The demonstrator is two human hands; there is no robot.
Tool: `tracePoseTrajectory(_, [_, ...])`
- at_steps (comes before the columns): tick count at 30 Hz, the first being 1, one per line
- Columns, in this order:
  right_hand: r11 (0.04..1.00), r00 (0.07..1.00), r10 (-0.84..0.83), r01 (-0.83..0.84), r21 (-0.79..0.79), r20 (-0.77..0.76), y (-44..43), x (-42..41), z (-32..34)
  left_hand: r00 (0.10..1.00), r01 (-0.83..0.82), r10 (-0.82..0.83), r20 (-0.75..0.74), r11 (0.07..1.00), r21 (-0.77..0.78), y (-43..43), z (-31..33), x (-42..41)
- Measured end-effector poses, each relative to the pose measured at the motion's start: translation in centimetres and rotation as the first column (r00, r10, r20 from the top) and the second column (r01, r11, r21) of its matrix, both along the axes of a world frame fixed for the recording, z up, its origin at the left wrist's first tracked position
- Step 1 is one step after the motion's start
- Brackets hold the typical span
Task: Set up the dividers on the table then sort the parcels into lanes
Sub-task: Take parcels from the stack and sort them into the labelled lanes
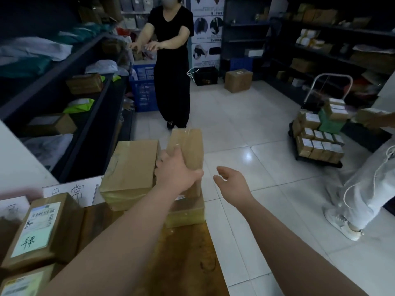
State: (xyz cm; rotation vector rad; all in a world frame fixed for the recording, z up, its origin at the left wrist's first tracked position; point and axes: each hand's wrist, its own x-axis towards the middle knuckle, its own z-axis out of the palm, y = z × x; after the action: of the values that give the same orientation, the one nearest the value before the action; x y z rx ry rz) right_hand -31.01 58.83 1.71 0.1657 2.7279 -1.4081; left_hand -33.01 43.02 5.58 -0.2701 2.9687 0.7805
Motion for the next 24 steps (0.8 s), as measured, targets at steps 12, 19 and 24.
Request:
tracePoseTrajectory(12, [0.802, 0.979, 0.173, -0.078, -0.592, 0.105, -1.8, 6.5, 3.4, 0.985, -0.087, 0.173, -0.005, 0.519, 0.850, -5.5, 1.6, 11.9])
tracePoseTrajectory(19, [0.718, 0.964, 0.242, -0.103, -0.688, 0.107, -3.3, 12.3, 3.4, 0.969, -0.197, 0.149, 0.198, -0.020, 0.980, -6.7, -1.2, 18.7])
tracePoseTrajectory(24, [0.744, 0.962, 0.250, -0.119, -0.657, 0.109, -4.0, 15.3, 2.5, 0.968, -0.239, 0.161, 0.194, 0.348, 0.906, -7.7, -3.7, 21.4])
